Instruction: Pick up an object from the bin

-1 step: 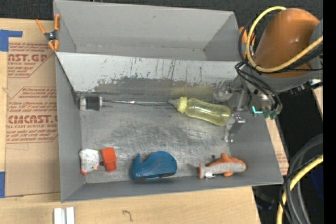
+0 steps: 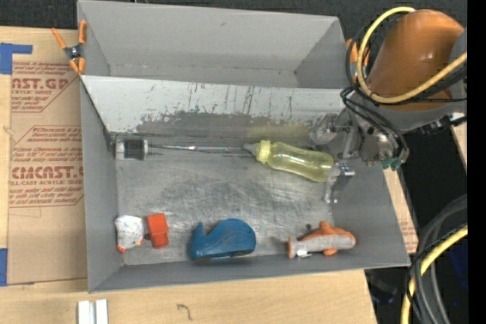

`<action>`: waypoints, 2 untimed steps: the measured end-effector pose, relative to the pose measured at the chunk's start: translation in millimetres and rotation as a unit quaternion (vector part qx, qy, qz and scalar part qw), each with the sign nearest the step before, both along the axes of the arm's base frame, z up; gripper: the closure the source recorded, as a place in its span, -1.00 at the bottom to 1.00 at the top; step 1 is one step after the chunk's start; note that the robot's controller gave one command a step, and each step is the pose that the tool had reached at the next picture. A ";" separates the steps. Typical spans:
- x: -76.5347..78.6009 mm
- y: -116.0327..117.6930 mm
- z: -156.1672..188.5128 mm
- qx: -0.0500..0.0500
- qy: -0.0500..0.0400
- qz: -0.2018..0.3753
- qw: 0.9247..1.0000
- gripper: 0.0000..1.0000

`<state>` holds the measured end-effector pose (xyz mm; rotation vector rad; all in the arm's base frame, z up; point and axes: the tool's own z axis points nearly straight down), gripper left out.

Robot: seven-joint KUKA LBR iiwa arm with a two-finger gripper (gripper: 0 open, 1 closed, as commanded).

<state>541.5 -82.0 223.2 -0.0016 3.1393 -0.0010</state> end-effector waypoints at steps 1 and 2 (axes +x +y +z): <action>13.2 -10.1 -19.9 0.001 -0.004 -0.061 0.998 -1.00; 27.0 -21.3 -59.9 0.000 0.000 -0.093 0.996 -1.00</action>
Offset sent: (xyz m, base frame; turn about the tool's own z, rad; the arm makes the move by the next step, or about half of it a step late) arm 0.0348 -0.0286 -0.0754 0.0706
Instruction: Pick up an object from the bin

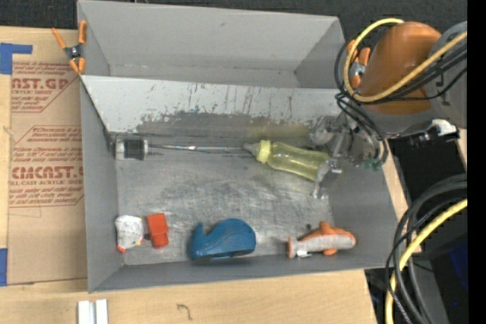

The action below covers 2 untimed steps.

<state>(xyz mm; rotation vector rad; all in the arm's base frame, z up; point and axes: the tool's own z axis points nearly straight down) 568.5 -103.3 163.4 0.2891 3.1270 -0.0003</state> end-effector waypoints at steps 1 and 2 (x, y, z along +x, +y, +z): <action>11.2 -4.0 -20.3 0.000 -0.001 -0.005 1.000 -1.00; 5.8 -3.4 -95.9 0.000 0.000 -0.115 0.993 -1.00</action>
Offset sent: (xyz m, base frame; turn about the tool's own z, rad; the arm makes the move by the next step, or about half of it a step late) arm 0.0054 -0.0042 -0.0934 0.2311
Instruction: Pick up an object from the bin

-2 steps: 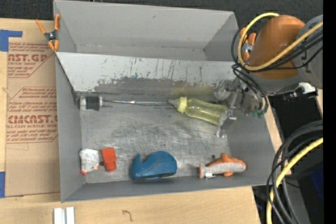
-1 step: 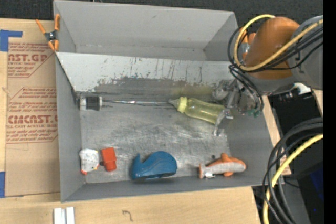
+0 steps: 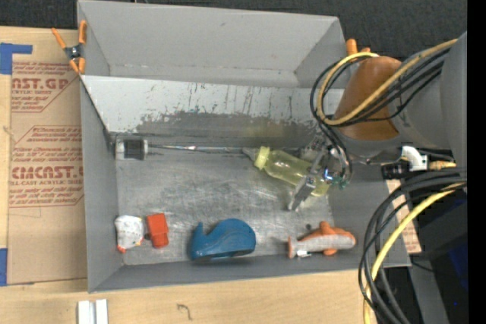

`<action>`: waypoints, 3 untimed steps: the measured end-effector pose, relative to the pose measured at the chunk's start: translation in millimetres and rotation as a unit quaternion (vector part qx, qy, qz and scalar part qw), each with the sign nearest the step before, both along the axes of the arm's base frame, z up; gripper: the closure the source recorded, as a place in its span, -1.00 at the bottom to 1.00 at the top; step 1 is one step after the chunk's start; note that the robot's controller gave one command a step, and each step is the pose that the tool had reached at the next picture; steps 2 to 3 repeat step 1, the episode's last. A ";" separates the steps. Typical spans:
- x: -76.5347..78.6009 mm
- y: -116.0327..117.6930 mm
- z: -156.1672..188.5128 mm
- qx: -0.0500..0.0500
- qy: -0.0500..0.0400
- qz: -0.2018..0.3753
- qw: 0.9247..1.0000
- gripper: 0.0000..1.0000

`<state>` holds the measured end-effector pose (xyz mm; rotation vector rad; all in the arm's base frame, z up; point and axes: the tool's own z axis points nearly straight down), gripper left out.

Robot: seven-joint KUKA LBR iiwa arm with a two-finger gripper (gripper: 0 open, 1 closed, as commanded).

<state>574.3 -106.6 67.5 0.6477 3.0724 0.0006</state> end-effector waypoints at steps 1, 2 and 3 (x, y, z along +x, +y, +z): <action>11.6 -4.5 4.4 -0.001 0.000 0.018 1.000 1.00; 11.6 -4.5 4.4 -0.001 0.000 0.018 1.000 1.00; 11.6 -4.5 4.4 -0.001 0.000 0.018 1.000 1.00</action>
Offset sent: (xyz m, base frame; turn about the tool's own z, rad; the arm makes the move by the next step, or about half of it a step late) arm 0.0000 0.0000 0.0000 0.0000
